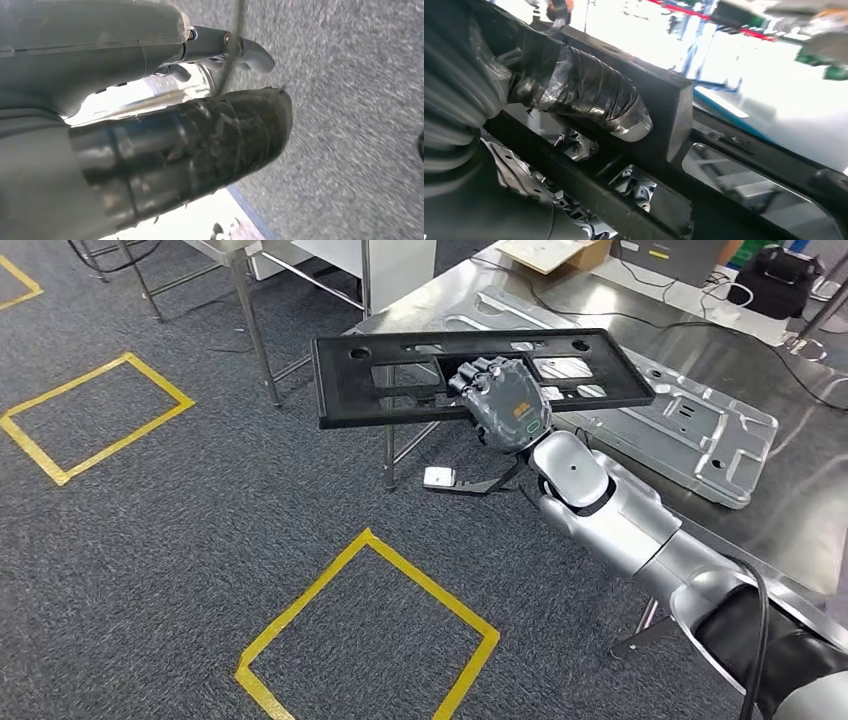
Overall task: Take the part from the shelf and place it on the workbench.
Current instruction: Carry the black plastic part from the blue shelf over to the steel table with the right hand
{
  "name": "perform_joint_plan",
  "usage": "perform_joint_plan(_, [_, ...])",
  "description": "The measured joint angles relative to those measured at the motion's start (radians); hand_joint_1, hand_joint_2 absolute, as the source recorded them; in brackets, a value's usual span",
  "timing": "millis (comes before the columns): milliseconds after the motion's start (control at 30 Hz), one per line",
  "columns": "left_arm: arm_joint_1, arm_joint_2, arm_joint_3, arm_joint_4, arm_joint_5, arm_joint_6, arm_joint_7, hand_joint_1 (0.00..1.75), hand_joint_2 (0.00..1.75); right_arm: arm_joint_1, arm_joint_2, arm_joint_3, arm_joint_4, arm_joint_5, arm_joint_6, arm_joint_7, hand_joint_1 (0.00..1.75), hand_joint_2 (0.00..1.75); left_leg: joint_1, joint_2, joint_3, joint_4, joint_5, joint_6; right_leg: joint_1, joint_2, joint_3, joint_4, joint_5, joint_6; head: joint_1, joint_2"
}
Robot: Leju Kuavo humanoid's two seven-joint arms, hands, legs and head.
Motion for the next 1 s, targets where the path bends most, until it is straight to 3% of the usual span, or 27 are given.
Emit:
perform_joint_plan(33, [0.0, 0.0, 0.001, 0.0, 0.0, -0.001, 0.0, 0.0, 0.0, -0.001, -0.005, -0.001, -0.005, -0.001, 0.002, -0.001, 1.75, 1.75, -0.002, 0.013, 0.0, 0.0, -0.001, 0.002, -0.001, -0.005, -0.023, 0.051, -0.017, 0.001, 0.0, 0.0])
perform_joint_plan(67, [0.0, 0.0, 0.002, 0.0, 0.001, -0.001, 0.0, 0.0, 0.0, 0.0, -0.01, -0.002, -0.009, -0.003, 0.003, -0.003, 1.75, 1.75, -0.004, 0.025, 0.0, 0.0, -0.002, 0.003, -0.001, -0.006, -0.031, 0.069, -0.015, 0.001, 0.0, 0.0])
perform_joint_plan(100, [-0.002, 0.0, 0.002, 0.0, 0.001, -0.002, 0.0, 0.0, 0.0, 0.0, -0.016, -0.003, -0.013, -0.003, 0.004, -0.004, 1.75, 1.75, -0.006, 0.037, 0.001, 0.0, -0.004, 0.004, 0.0, -0.009, -0.019, 0.047, 0.004, -0.002, 0.0, 0.0])
perform_joint_plan(167, [-0.004, -0.002, 0.003, 0.0, 0.0, -0.002, 0.0, 0.0, 0.0, -0.002, -0.029, -0.008, -0.022, -0.005, 0.005, -0.005, 1.75, 1.75, -0.01, 0.059, 0.005, 0.0, -0.006, 0.004, 0.009, -0.037, 0.055, -0.091, 0.066, -0.018, 0.0, 0.0])
perform_joint_plan(233, [-0.005, -0.007, 0.004, 0.0, -0.001, -0.002, 0.001, 0.0, 0.0, -0.008, -0.039, -0.016, -0.032, -0.007, 0.007, -0.005, 1.75, 1.75, -0.013, 0.076, 0.007, -0.002, -0.01, 0.001, 0.025, -0.071, 0.113, -0.202, 0.099, -0.038, 0.0, 0.0])
perform_joint_plan(267, [-0.006, -0.008, 0.004, 0.001, -0.002, -0.002, 0.002, 0.0, 0.0, -0.011, -0.043, -0.019, -0.035, -0.009, 0.006, -0.006, 1.75, 1.75, -0.013, 0.083, 0.008, -0.002, -0.01, -0.002, 0.031, -0.078, 0.121, -0.221, 0.1, -0.045, 0.0, 0.0])
perform_joint_plan(333, [-0.011, -0.009, 0.004, 0.001, -0.005, -0.002, 0.007, 0.0, 0.0, -0.009, -0.056, -0.022, -0.039, -0.016, 0.0, -0.014, 1.75, 1.75, -0.013, 0.096, 0.013, -0.006, -0.012, -0.011, 0.033, -0.065, 0.125, -0.232, 0.105, -0.052, 0.001, 0.0])
perform_joint_plan(400, [-0.013, -0.008, 0.005, 0.001, -0.007, -0.003, 0.01, 0.0, 0.0, -0.003, -0.069, -0.025, -0.046, -0.02, -0.008, -0.021, 1.75, 1.75, -0.012, 0.07, 0.01, 0.015, -0.029, -0.02, 0.024, -0.057, 0.139, -0.251, 0.114, -0.057, 0.0, 0.0])
perform_joint_plan(433, [-0.012, -0.006, 0.005, 0.001, -0.007, -0.003, 0.011, 0.0, 0.0, 0.0, -0.073, -0.025, -0.049, -0.019, -0.011, -0.022, 1.75, 1.75, -0.011, 0.046, -0.006, 0.052, -0.051, -0.025, 0.018, -0.053, 0.145, -0.26, 0.119, -0.059, 0.001, 0.0])
perform_joint_plan(500, [-0.008, -0.005, 0.005, 0.001, -0.007, -0.003, 0.012, 0.0, 0.0, 0.007, -0.076, -0.026, -0.054, -0.015, -0.014, -0.022, 1.75, 1.75, -0.007, 0.008, -0.068, 0.18, -0.113, -0.034, 0.013, -0.043, 0.147, -0.262, 0.12, -0.061, 0.001, 0.0])
perform_joint_plan(533, [-0.007, -0.005, 0.005, 0.001, -0.007, -0.003, 0.012, 0.0, 0.0, 0.012, -0.076, -0.025, -0.055, -0.013, -0.014, -0.022, 1.75, 1.75, -0.005, 0.003, -0.099, 0.238, -0.133, -0.038, 0.012, -0.038, 0.145, -0.26, 0.118, -0.061, 0.001, 0.0])
perform_joint_plan(567, [-0.006, -0.005, 0.005, 0.001, -0.007, -0.004, 0.012, 0.0, 0.0, 0.017, -0.076, -0.025, -0.055, -0.012, -0.014, -0.023, 1.75, 1.75, -0.002, 0.002, -0.116, 0.266, -0.134, -0.042, 0.01, -0.031, 0.144, -0.256, 0.116, -0.059, 0.001, 0.0])
perform_joint_plan(600, [-0.005, -0.004, 0.005, 0.001, -0.007, -0.004, 0.012, 0.0, 0.0, 0.021, -0.076, -0.025, -0.056, -0.011, -0.015, -0.023, 1.75, 1.75, 0.0, 0.002, -0.115, 0.256, -0.115, -0.045, 0.008, -0.026, 0.143, -0.25, 0.112, -0.055, 0.001, 0.0])
perform_joint_plan(700, [-0.004, -0.002, 0.006, 0.001, -0.007, -0.004, 0.012, 0.0, 0.0, 0.024, -0.079, -0.026, -0.059, -0.011, -0.015, -0.023, 1.75, 1.75, 0.006, -0.001, -0.037, 0.085, -0.025, -0.052, 0.001, -0.012, 0.138, -0.219, 0.092, -0.037, 0.0, 0.0])
perform_joint_plan(767, [-0.005, -0.001, 0.006, 0.001, -0.007, -0.004, 0.01, 0.0, 0.0, 0.026, -0.085, -0.027, -0.063, -0.011, -0.016, -0.024, 1.75, 1.75, 0.005, -0.006, -0.011, 0.03, -0.014, -0.042, 0.003, -0.006, 0.13, -0.202, 0.081, -0.024, 0.0, 0.0])
perform_joint_plan(900, [-0.009, -0.001, 0.007, 0.001, -0.007, -0.004, 0.007, 0.0, 0.0, 0.034, -0.104, -0.031, -0.069, -0.01, -0.019, -0.025, 1.75, 1.75, 0.005, -0.007, -0.011, 0.027, -0.013, -0.015, 0.0, -0.006, 0.12, -0.183, 0.066, -0.012, 0.001, 0.0])
perform_joint_plan(933, [-0.009, -0.001, 0.007, 0.001, -0.006, -0.004, 0.006, 0.0, 0.0, 0.035, -0.109, -0.033, -0.07, -0.011, -0.019, -0.026, 1.75, 1.75, 0.006, -0.007, -0.01, 0.025, -0.013, -0.011, -0.002, -0.007, 0.105, -0.149, 0.045, -0.008, 0.001, 0.0])
perform_joint_plan(1000, [-0.009, 0.0, 0.008, 0.001, -0.004, -0.003, 0.004, 0.0, 0.0, 0.039, -0.116, -0.036, -0.072, -0.011, -0.019, -0.026, 1.75, 1.75, 0.005, -0.007, -0.009, 0.024, -0.015, -0.005, -0.004, -0.009, 0.043, -0.029, -0.011, -0.001, 0.001, 0.0])
